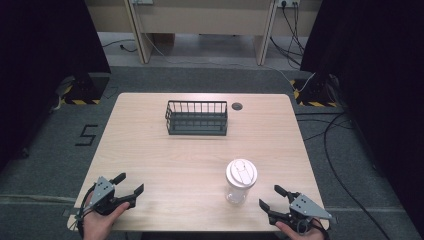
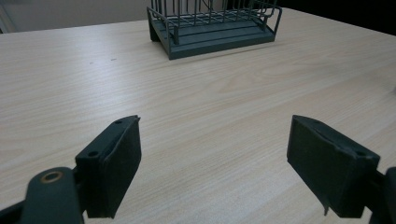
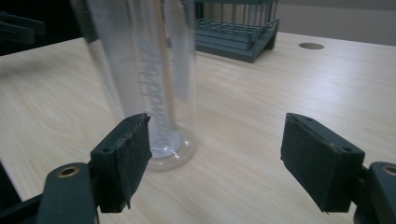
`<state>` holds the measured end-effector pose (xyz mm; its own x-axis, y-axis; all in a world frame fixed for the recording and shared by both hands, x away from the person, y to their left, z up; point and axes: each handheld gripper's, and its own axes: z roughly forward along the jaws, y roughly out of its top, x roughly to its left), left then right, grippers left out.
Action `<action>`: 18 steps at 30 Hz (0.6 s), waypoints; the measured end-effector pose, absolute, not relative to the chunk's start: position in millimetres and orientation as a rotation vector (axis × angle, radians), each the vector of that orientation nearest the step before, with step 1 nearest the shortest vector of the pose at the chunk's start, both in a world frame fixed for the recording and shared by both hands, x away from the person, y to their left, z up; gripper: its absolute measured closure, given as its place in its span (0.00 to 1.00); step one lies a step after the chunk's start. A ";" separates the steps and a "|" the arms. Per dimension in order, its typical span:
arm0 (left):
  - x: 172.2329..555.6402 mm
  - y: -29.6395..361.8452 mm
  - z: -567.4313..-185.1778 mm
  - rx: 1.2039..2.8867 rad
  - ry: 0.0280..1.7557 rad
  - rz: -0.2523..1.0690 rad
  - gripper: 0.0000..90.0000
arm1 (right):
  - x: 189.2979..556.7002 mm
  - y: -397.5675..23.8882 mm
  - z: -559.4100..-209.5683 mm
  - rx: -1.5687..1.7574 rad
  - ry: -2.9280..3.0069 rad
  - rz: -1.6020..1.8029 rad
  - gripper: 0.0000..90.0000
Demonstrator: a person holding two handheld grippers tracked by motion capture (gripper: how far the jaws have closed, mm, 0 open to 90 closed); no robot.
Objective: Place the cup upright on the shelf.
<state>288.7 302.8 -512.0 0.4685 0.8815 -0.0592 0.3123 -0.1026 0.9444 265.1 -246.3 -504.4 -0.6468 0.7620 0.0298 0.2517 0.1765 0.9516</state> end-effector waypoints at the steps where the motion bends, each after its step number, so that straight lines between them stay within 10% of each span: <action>1: 288.8 302.7 -512.0 1.657 1.044 0.671 0.19 | 264.5 -244.0 -504.6 0.944 2.009 1.488 0.26; 18: 288.3 300.3 -512.4 1.656 1.050 0.670 0.18 | 265.0 -215.5 -499.3 0.857 2.074 1.535 0.23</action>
